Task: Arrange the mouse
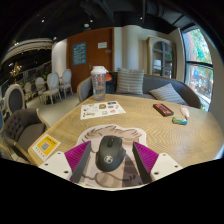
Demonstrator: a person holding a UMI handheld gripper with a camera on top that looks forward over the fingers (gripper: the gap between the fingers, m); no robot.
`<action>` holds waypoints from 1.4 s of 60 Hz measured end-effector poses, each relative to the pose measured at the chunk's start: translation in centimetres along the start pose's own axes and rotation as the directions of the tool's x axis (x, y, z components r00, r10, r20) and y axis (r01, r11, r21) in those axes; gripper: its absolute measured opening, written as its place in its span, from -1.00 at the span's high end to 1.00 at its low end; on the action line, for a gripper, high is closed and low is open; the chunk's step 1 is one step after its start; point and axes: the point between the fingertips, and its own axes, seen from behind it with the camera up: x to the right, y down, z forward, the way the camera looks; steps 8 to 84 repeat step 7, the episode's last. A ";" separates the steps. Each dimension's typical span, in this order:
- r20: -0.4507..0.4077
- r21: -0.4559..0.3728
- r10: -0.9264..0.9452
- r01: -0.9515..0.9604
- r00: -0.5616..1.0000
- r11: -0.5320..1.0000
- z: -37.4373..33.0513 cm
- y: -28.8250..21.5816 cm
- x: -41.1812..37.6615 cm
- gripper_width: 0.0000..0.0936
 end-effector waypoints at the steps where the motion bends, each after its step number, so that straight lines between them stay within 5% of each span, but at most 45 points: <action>1: 0.012 0.011 -0.001 0.001 1.000 1.000 -1.0 0.1 0.1 -0.81; 7: 0.077 0.077 0.002 -0.008 0.997 0.997 -6.6 0.3 0.8 -0.83; 84: 0.077 0.077 0.002 -0.008 0.997 0.997 -6.6 0.3 0.8 -0.83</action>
